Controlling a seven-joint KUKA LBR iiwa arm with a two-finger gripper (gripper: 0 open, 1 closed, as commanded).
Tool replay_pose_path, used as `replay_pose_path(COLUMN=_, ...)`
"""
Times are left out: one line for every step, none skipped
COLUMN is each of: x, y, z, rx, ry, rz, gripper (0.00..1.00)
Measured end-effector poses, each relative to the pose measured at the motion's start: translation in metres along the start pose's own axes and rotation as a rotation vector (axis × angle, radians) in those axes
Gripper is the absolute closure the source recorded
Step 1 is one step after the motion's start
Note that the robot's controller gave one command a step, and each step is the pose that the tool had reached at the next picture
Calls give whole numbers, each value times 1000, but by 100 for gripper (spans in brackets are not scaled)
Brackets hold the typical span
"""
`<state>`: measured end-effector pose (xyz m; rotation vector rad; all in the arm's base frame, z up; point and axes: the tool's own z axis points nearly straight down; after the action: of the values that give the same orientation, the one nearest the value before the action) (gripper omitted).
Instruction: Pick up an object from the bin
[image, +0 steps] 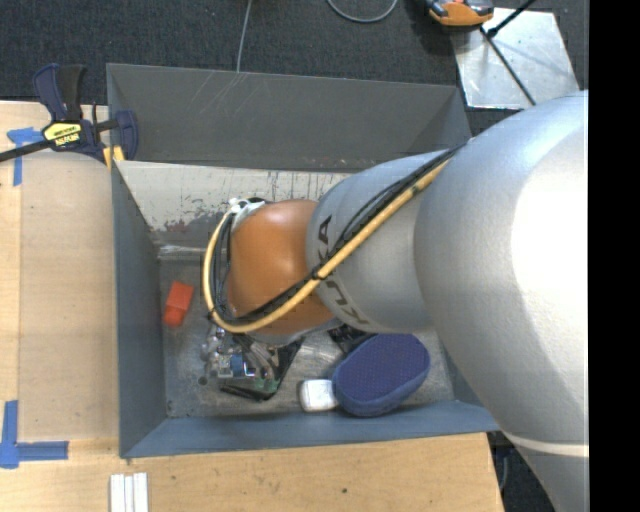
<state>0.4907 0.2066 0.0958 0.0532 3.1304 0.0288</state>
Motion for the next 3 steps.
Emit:
replay_pose_path(x=-9, y=-6, z=-111, rx=14, ry=0, rz=-6, gripper=100)
replay_pose_path(x=-31, y=13, z=-6, rx=16, ry=-5, rz=353, gripper=100)
replay_pose_path(x=-16, y=16, z=-111, rx=15, ry=0, rz=308, gripper=100)
